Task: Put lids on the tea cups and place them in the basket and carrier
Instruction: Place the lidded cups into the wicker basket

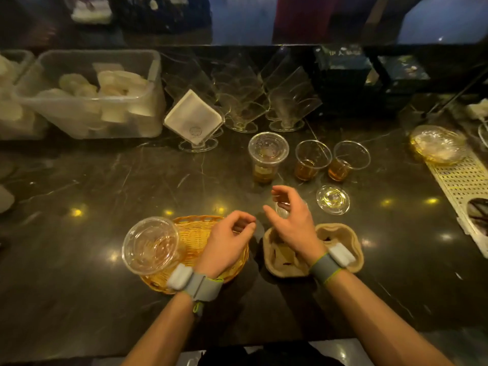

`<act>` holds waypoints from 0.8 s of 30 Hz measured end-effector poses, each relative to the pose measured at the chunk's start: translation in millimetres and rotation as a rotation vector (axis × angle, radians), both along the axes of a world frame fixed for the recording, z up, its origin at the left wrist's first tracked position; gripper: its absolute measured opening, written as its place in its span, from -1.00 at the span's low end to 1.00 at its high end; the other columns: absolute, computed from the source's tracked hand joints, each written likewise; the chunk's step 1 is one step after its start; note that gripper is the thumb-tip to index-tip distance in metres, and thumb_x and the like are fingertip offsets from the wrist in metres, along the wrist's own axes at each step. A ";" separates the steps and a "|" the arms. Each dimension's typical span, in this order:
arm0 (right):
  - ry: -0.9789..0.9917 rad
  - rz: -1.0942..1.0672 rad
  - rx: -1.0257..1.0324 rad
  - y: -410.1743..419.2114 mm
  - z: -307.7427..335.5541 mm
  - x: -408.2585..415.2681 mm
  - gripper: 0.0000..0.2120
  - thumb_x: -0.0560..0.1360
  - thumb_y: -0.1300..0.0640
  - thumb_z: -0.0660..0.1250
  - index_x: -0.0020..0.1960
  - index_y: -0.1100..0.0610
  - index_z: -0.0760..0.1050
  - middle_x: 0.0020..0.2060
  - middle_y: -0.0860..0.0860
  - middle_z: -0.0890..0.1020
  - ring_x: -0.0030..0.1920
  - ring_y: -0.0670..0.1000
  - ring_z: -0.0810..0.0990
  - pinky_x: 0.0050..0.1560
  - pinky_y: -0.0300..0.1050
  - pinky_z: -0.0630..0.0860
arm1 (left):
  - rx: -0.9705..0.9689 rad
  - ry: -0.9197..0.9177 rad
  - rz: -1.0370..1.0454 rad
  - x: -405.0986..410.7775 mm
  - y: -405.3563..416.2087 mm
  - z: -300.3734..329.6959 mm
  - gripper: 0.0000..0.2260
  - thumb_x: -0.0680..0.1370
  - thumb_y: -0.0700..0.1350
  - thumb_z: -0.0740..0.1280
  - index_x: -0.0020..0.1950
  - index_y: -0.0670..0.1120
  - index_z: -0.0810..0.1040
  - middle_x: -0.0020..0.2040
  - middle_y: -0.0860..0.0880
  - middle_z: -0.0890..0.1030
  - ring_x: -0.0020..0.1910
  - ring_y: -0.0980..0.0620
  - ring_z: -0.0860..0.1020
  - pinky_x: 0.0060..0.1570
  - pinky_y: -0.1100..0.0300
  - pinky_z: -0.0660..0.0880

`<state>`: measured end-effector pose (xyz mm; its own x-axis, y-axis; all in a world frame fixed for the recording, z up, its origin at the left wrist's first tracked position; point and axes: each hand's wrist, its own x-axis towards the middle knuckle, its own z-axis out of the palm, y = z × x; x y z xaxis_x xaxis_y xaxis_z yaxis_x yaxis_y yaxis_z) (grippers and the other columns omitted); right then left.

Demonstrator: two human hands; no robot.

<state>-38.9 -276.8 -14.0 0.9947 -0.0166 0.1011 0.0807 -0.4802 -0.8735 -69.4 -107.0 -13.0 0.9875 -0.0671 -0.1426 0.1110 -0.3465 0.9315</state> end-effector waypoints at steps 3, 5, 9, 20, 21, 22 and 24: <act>0.025 -0.042 0.020 -10.9 0.0 12.8 -0.56 0.47 0.14 0.47 0.31 0.12 0.45 0.18 0.01 0.58 0.15 -0.09 0.56 0.21 -0.25 0.48 | 0.024 -0.027 0.014 27.8 -18.6 -2.4 -0.90 0.53 -0.23 0.40 -0.03 -0.03 0.60 -0.22 0.06 0.61 -0.27 0.25 0.52 -0.21 0.48 0.40; 0.047 -0.061 0.054 -16.7 -1.1 26.7 -0.51 0.47 0.13 0.48 0.35 0.13 0.42 0.21 0.03 0.56 0.16 -0.10 0.55 0.20 -0.33 0.46 | 0.060 -0.028 0.051 48.4 -28.7 -5.1 -0.91 0.53 -0.21 0.40 0.01 -0.06 0.60 -0.18 0.05 0.61 -0.23 0.25 0.53 -0.18 0.52 0.39; 0.130 -0.079 0.067 -21.8 -8.8 56.3 -0.39 0.47 0.06 0.48 0.44 0.09 0.33 0.30 0.06 0.51 0.22 -0.03 0.53 0.28 -0.05 0.49 | 0.112 0.030 0.142 80.8 -41.8 -15.1 -0.75 0.53 -0.17 0.39 0.20 -0.10 0.52 0.05 -0.02 0.60 -0.02 0.07 0.57 0.04 0.34 0.49; 0.270 -0.039 0.097 -20.4 -39.5 102.8 -0.15 0.46 0.00 0.47 0.60 0.05 0.08 0.49 0.07 0.37 0.43 0.04 0.41 0.41 0.09 0.40 | -0.128 0.105 0.219 137.9 -51.9 -27.6 -0.28 0.50 -0.32 0.37 0.58 -0.01 0.15 0.52 -0.01 0.30 0.46 0.09 0.33 0.30 0.34 0.39; 0.269 -0.035 0.117 -20.5 -39.9 105.2 -0.17 0.47 0.01 0.47 0.60 0.02 0.09 0.48 0.05 0.39 0.43 0.03 0.41 0.41 0.08 0.40 | -0.153 0.105 0.224 138.8 -51.9 -28.8 -0.29 0.51 -0.33 0.36 0.58 0.00 0.17 0.47 0.05 0.35 0.42 0.15 0.35 0.16 0.51 0.37; 0.266 -0.030 0.141 -20.5 -39.7 107.0 -0.19 0.47 0.03 0.46 0.59 -0.01 0.11 0.47 0.04 0.41 0.42 0.02 0.41 0.41 0.06 0.40 | -0.175 0.102 0.229 138.9 -51.6 -29.2 -0.31 0.51 -0.33 0.37 0.56 0.01 0.19 0.39 0.11 0.41 0.36 0.20 0.38 0.03 0.61 0.35; 0.258 -0.015 0.181 -19.4 -38.7 110.5 -0.24 0.47 0.07 0.46 0.57 -0.07 0.16 0.42 0.00 0.46 0.39 -0.02 0.44 0.36 -0.05 0.44 | -0.201 0.096 0.232 139.2 -51.4 -29.2 -0.35 0.51 -0.32 0.39 0.54 0.01 0.26 0.26 0.16 0.47 0.27 0.25 0.43 -0.06 0.66 0.33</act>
<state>71.6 -296.2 -52.7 0.9866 -0.0265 -0.1610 -0.1611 -0.3142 -0.9356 69.8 -158.4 -42.2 0.9624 0.1225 -0.2423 0.2559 -0.1117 0.9602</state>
